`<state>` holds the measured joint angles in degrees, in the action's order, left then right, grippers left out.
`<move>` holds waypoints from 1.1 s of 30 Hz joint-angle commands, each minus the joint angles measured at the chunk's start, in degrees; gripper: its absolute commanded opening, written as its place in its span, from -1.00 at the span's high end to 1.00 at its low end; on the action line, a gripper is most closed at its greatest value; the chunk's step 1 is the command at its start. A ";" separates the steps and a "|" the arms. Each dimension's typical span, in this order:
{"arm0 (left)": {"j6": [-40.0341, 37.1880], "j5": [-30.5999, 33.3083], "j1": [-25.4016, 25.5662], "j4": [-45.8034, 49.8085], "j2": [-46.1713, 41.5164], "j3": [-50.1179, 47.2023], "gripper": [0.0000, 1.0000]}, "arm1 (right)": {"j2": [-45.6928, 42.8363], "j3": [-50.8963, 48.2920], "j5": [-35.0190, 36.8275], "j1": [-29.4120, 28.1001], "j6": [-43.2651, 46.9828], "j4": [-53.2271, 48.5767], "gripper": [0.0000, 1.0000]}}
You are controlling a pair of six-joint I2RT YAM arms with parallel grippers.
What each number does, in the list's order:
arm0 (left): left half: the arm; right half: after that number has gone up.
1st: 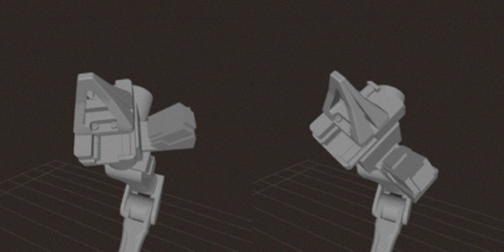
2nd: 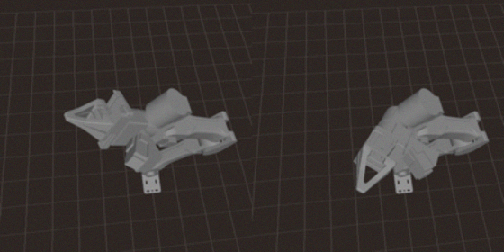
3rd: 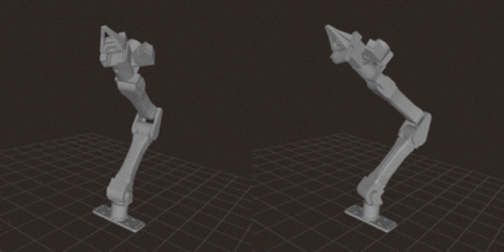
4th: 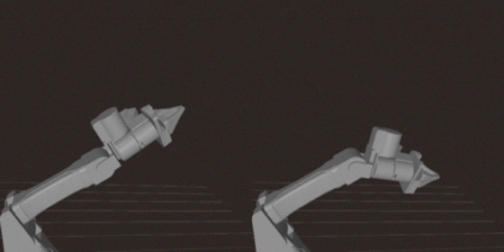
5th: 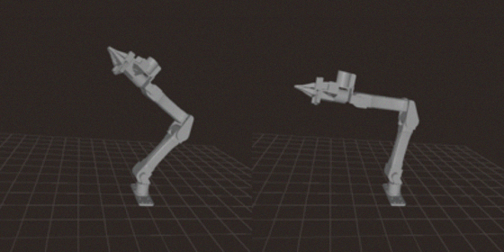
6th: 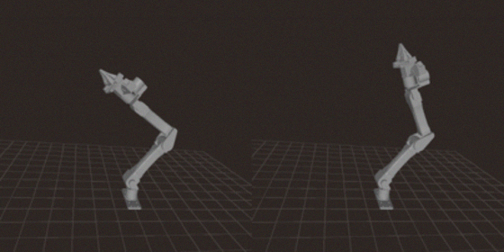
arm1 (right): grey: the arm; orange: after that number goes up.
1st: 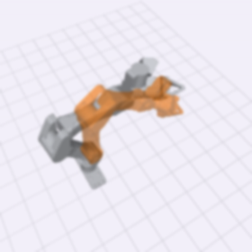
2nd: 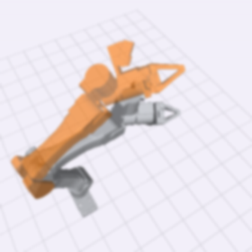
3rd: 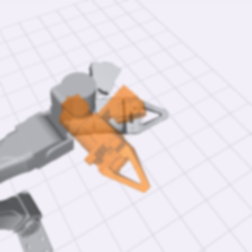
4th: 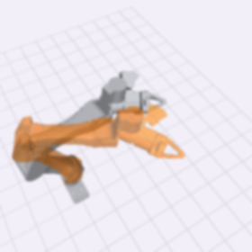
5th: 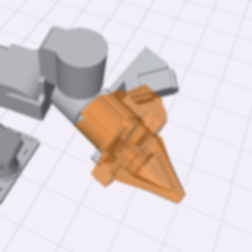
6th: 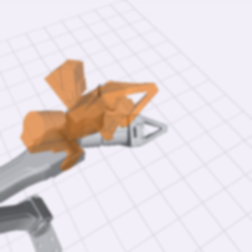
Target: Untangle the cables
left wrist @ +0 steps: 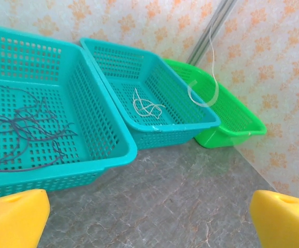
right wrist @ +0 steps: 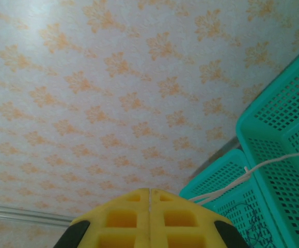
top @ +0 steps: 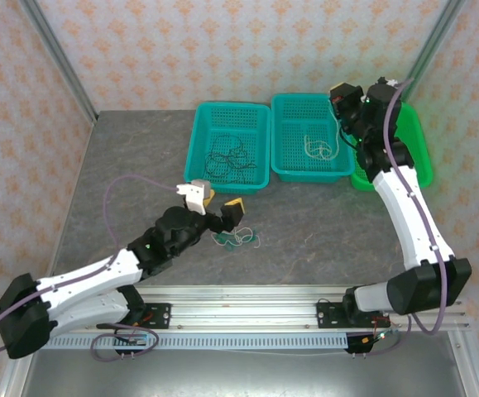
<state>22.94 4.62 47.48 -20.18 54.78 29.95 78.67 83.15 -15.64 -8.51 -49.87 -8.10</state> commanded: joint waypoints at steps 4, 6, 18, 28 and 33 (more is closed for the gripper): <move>-1.75 3.79 -0.37 8.78 -6.71 -1.90 -1.00 | -0.70 -8.62 -0.42 0.25 2.29 7.23 1.00; -1.76 4.17 -0.32 9.68 -7.78 -2.39 -1.00 | -1.59 -14.72 0.05 0.25 1.79 11.46 1.00; -1.45 3.98 -0.33 9.55 -7.09 -2.96 -1.00 | 5.94 -31.49 -1.41 0.25 3.90 17.26 1.00; 2.41 5.98 -0.39 16.96 -8.91 -1.28 -1.00 | 5.31 -26.60 -2.46 0.30 10.22 6.48 -0.24; 4.63 5.25 -0.56 21.84 -6.20 0.81 -0.88 | -6.52 -29.99 0.54 0.19 12.33 5.36 -0.39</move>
<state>25.61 8.64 47.46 -2.90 47.46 28.32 79.50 54.39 -17.91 -8.54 -40.34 -1.06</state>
